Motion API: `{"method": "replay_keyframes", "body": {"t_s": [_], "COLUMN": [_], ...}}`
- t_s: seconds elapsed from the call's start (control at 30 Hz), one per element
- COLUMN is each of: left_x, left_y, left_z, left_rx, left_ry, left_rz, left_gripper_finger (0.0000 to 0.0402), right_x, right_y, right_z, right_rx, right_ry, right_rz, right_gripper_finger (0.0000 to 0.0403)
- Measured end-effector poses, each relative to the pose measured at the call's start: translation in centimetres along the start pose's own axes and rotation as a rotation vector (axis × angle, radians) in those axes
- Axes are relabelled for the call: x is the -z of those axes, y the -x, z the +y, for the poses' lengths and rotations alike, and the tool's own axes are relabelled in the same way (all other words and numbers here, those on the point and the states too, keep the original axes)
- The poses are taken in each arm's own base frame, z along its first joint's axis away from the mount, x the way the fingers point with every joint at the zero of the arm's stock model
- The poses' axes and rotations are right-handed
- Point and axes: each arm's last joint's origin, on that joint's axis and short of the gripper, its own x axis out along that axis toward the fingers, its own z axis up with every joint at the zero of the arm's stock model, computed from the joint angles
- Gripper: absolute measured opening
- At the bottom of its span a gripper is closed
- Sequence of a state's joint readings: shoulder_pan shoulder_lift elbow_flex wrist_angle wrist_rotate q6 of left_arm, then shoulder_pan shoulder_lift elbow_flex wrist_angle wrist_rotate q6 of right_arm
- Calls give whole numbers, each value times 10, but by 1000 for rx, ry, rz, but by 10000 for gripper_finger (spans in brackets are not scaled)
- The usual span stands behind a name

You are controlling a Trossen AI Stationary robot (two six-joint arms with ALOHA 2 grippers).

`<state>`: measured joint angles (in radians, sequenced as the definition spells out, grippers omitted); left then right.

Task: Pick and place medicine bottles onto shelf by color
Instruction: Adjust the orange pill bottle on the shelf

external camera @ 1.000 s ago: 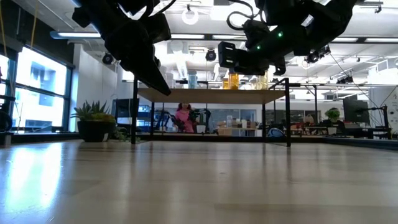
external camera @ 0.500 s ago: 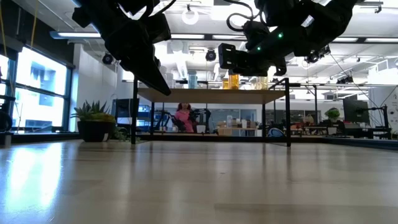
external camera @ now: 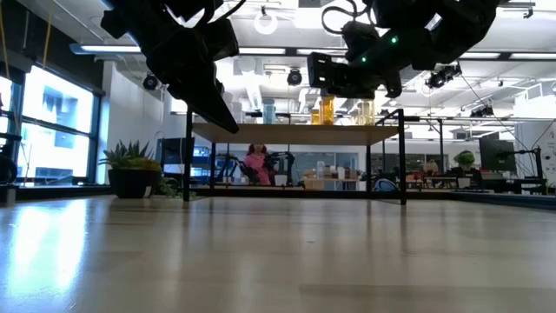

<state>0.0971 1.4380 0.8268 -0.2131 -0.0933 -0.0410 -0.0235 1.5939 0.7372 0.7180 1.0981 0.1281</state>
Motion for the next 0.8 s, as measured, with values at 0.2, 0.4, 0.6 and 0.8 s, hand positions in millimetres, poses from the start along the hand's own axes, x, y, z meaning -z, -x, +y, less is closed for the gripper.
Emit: {"method": "replay_keyframes", "body": {"t_s": [0.2,0.4,0.6,0.8], "left_x": [0,0,0,0], "left_y": [0,0,0,0], "left_z": [0,0,0,0], "left_rx": [0,0,0,0], "left_ry": [0,0,0,0], "left_rz": [0,0,0,0], "left_gripper_finger": [186,186,186,186], "right_x": [-9,-31,-61,-86], "right_y": [4,16,24,26], "right_z": [-2,-6,-20,-41], "right_rx": [-16,-58,-124,-140], "right_ry": [10,-4,3,30], "right_rz": [-15,-51,-109,-161], "right_gripper_finger": [162,162,162,162]}}
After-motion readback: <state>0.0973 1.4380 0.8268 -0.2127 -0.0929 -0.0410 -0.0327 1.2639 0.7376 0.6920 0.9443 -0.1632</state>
